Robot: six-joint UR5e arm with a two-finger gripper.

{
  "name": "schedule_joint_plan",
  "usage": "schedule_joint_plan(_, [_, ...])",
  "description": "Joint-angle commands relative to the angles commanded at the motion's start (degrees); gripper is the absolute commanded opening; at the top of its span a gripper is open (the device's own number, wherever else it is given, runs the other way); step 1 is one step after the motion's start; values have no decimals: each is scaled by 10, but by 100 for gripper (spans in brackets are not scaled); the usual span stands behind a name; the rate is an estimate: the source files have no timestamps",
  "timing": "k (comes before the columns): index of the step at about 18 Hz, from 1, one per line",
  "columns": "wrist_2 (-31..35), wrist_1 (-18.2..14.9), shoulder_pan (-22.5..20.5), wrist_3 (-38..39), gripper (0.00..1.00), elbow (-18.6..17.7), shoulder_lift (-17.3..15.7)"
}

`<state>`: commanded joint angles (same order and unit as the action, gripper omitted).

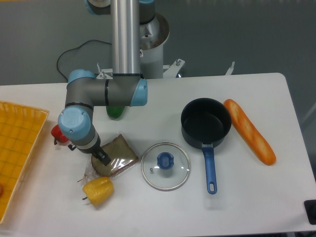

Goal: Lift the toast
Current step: 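Lower the gripper and pinch the plastic bag edge of the toast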

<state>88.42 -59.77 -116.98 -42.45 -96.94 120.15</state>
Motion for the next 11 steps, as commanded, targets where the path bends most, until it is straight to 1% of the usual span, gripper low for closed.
schedule_joint_plan(2, [1, -1, 0, 0, 99, 0, 0])
schedule_joint_plan(4, [1, -1, 0, 0, 93, 0, 0])
schedule_joint_plan(5, [3, -1, -1, 0, 87, 0, 0])
schedule_joint_plan(7, [10, -1, -1, 0, 70, 0, -1])
schedule_joint_plan(9, [10, -1, 0, -1, 65, 1, -1])
schedule_joint_plan(10, [10, -2, 0, 0, 59, 1, -1])
schedule_joint_plan(11, [10, -2, 0, 1, 58, 1, -1])
